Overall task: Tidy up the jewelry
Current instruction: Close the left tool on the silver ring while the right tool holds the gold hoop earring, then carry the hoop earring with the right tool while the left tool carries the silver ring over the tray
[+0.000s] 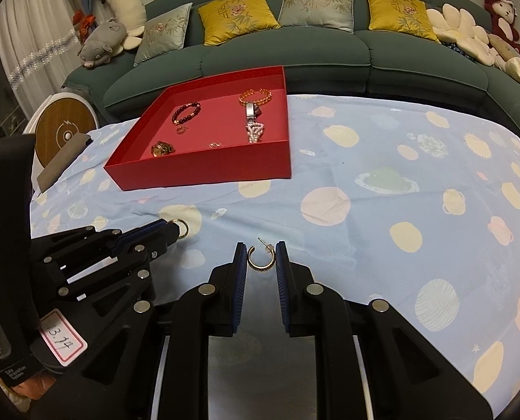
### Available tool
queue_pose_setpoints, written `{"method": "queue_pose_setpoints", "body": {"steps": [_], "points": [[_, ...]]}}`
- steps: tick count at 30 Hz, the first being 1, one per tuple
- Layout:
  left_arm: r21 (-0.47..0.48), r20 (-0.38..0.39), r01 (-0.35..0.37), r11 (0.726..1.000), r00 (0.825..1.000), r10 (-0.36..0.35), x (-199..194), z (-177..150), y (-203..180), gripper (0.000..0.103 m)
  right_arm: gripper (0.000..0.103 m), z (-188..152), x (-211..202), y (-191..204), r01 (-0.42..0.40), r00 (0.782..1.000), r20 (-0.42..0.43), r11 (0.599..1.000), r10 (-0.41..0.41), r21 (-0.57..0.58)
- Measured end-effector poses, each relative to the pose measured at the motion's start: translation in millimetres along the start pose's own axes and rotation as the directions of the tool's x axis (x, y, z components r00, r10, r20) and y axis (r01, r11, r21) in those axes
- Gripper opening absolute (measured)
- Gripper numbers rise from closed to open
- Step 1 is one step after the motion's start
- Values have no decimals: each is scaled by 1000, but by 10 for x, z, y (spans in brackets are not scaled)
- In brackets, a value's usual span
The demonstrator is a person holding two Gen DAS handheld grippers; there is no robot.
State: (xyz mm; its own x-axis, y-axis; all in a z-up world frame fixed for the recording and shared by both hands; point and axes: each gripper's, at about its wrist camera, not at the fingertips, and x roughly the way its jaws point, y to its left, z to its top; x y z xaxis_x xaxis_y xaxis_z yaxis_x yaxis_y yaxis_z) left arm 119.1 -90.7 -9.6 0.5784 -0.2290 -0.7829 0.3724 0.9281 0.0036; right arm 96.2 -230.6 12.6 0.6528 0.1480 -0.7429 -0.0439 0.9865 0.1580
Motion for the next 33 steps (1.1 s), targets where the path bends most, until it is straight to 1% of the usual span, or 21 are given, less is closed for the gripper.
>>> {"method": "queue_pose_setpoints", "body": {"steps": [2, 5, 8, 14, 23, 33], "points": [[-24, -7, 4, 1000, 1000, -4, -36, -23, 86, 5, 16, 30, 32, 70, -7, 1000, 0, 1000, 7, -8], [-48, 7, -4, 999, 1000, 5, -108, -25, 191, 5, 16, 54, 94, 147, -15, 1000, -5, 1000, 15, -12], [-57, 29, -18, 998, 999, 20, -180, -12, 265, 5, 16, 79, 148, 227, -22, 1000, -11, 1000, 22, -18], [-74, 26, -25, 997, 999, 27, -206, -16, 369, 5, 16, 125, 216, 348, -39, 999, -13, 999, 39, -28], [-91, 23, -37, 995, 999, 40, -212, -45, 484, 5, 16, 180, 279, 458, -56, 998, -15, 998, 55, -38], [-103, 28, -44, 994, 998, 47, -243, -54, 544, 5, 16, 187, 279, 470, -58, 998, -13, 998, 58, -39]]}}
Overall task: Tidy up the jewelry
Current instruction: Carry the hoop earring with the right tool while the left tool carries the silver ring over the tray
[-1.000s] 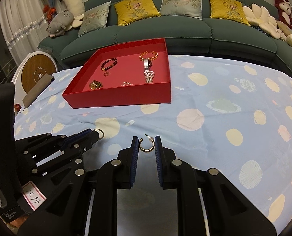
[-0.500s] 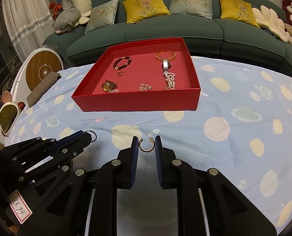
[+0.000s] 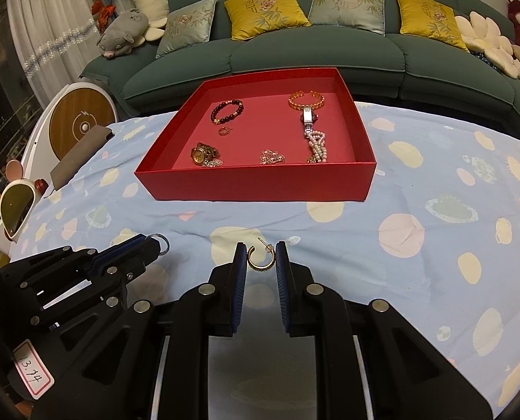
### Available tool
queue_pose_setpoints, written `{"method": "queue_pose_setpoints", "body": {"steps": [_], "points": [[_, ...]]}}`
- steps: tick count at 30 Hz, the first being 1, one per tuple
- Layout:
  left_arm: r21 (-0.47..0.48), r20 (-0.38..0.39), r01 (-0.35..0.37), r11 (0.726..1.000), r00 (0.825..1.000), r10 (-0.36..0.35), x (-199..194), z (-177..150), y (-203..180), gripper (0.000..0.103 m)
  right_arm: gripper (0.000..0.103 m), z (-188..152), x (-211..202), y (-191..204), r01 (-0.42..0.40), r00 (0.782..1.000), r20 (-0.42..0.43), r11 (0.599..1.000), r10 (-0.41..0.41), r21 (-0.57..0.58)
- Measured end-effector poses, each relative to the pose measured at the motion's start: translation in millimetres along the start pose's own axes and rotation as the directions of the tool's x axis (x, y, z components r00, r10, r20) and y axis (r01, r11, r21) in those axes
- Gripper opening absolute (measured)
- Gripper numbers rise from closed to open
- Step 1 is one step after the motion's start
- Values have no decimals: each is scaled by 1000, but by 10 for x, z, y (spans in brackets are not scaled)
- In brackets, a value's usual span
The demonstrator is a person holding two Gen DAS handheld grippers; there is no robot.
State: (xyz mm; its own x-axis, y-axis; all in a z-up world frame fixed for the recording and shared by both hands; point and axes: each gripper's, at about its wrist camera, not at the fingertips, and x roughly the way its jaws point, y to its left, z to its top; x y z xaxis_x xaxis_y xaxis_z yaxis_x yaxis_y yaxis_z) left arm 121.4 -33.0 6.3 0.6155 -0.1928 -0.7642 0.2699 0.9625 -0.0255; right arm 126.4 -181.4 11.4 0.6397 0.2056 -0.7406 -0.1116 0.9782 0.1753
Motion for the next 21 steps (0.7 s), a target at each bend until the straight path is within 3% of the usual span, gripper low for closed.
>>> {"method": "queue_pose_setpoints", "body": {"steps": [8, 15, 21], "points": [[-46, 48, 8, 999, 999, -6, -147, 231, 179, 5, 16, 221, -185, -41, -1, 998, 57, 1000, 1, 3], [-58, 106, -36, 998, 993, 42, -224, 623, 336, 5, 16, 583, -224, -101, 13, 994, 108, 1000, -10, -19], [-45, 101, -85, 995, 991, 89, 32, 1034, 386, 5, 16, 955, -11, -104, 24, 990, 137, 999, -20, -28]]}}
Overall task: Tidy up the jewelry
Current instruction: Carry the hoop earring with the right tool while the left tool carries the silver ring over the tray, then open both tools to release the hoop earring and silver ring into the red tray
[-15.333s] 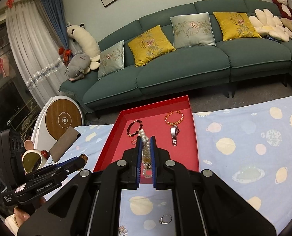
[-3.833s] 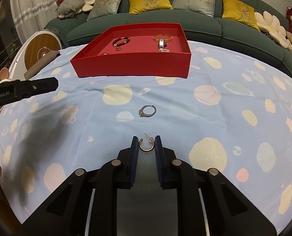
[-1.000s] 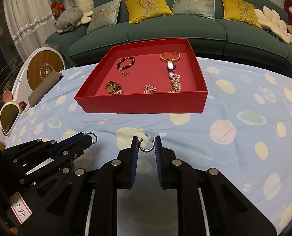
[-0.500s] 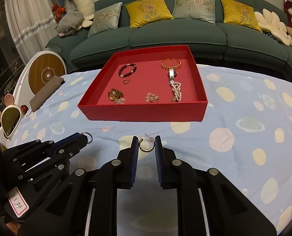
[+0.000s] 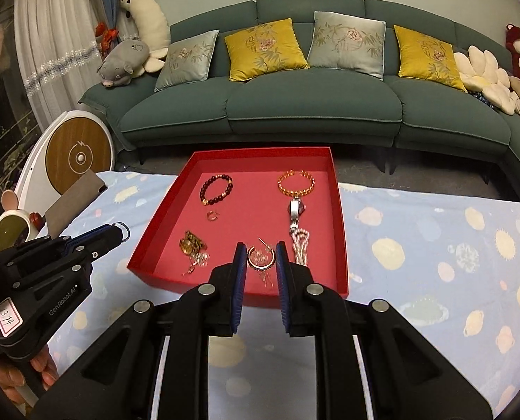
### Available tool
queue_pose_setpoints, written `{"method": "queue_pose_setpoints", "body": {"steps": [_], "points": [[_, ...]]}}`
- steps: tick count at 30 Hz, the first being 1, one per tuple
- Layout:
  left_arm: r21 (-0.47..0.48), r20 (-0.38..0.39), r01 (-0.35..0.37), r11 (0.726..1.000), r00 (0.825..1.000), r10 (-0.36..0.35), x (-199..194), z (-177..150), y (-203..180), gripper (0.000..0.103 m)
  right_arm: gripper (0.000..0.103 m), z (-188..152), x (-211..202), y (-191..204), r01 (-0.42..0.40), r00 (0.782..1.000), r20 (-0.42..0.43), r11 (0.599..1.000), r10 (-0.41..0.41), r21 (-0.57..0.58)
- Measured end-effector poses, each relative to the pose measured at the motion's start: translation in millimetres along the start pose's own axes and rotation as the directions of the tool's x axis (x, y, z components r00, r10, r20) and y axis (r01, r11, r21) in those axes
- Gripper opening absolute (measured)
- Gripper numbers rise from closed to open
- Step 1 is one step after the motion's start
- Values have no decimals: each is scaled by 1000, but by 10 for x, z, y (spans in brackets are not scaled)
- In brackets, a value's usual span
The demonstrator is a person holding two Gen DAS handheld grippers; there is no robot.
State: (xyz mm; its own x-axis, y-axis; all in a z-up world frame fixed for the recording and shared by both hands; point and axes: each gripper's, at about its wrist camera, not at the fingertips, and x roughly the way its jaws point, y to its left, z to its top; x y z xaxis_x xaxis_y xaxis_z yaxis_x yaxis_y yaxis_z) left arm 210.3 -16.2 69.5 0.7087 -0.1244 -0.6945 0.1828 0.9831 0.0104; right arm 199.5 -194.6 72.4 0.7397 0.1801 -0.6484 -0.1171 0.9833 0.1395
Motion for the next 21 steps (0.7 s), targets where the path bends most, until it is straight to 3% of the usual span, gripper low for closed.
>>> {"method": "queue_pose_setpoints", "body": {"steps": [12, 21], "points": [[29, -57, -90, 996, 994, 91, 858, 319, -27, 6, 16, 341, 893, -48, 9, 997, -73, 999, -6, 33], [19, -95, -124, 992, 988, 125, 1153, 349, 29, 6, 16, 334, 1233, -19, 39, 993, -108, 999, -38, 14]]}}
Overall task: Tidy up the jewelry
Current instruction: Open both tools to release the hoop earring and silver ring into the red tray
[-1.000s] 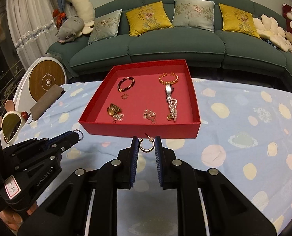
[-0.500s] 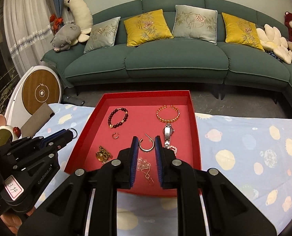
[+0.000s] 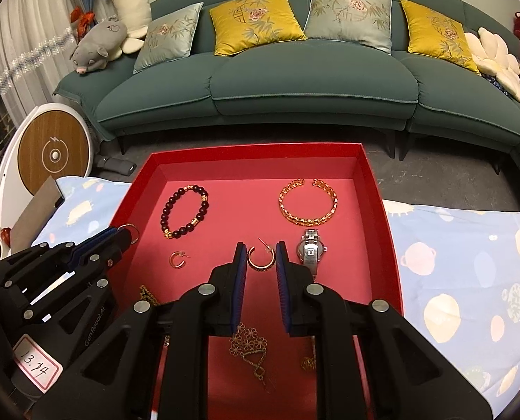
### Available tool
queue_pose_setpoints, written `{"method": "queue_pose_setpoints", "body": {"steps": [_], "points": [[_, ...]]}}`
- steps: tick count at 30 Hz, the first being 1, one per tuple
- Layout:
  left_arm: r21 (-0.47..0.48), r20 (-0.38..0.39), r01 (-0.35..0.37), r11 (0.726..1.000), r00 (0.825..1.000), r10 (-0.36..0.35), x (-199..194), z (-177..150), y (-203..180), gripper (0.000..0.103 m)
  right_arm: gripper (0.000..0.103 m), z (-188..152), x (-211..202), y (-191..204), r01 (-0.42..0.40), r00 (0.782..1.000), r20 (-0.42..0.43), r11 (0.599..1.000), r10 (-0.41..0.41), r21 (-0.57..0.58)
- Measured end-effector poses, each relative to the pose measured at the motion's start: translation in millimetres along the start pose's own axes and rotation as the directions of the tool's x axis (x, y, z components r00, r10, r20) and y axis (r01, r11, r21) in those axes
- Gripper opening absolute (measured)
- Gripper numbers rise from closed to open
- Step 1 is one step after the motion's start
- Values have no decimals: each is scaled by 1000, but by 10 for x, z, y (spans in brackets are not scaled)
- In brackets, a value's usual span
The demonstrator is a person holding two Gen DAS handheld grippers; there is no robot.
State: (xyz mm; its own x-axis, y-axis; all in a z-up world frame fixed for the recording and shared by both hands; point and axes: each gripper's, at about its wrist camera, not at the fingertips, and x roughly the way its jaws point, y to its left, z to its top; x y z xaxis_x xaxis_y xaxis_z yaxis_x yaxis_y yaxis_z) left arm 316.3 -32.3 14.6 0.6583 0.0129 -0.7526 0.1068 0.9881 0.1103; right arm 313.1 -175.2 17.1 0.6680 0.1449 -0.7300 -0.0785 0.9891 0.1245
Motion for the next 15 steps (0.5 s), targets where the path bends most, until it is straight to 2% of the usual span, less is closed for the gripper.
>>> {"method": "queue_pose_setpoints", "body": {"steps": [9, 15], "points": [[-10, 0, -11, 1000, 1000, 11, 25, -75, 19, 9, 17, -10, -16, -45, -2, 1000, 13, 1000, 2, 11], [-34, 35, 8, 999, 999, -7, -219, -139, 131, 9, 18, -65, -348, -148, -22, 999, 45, 999, 20, 30]]}}
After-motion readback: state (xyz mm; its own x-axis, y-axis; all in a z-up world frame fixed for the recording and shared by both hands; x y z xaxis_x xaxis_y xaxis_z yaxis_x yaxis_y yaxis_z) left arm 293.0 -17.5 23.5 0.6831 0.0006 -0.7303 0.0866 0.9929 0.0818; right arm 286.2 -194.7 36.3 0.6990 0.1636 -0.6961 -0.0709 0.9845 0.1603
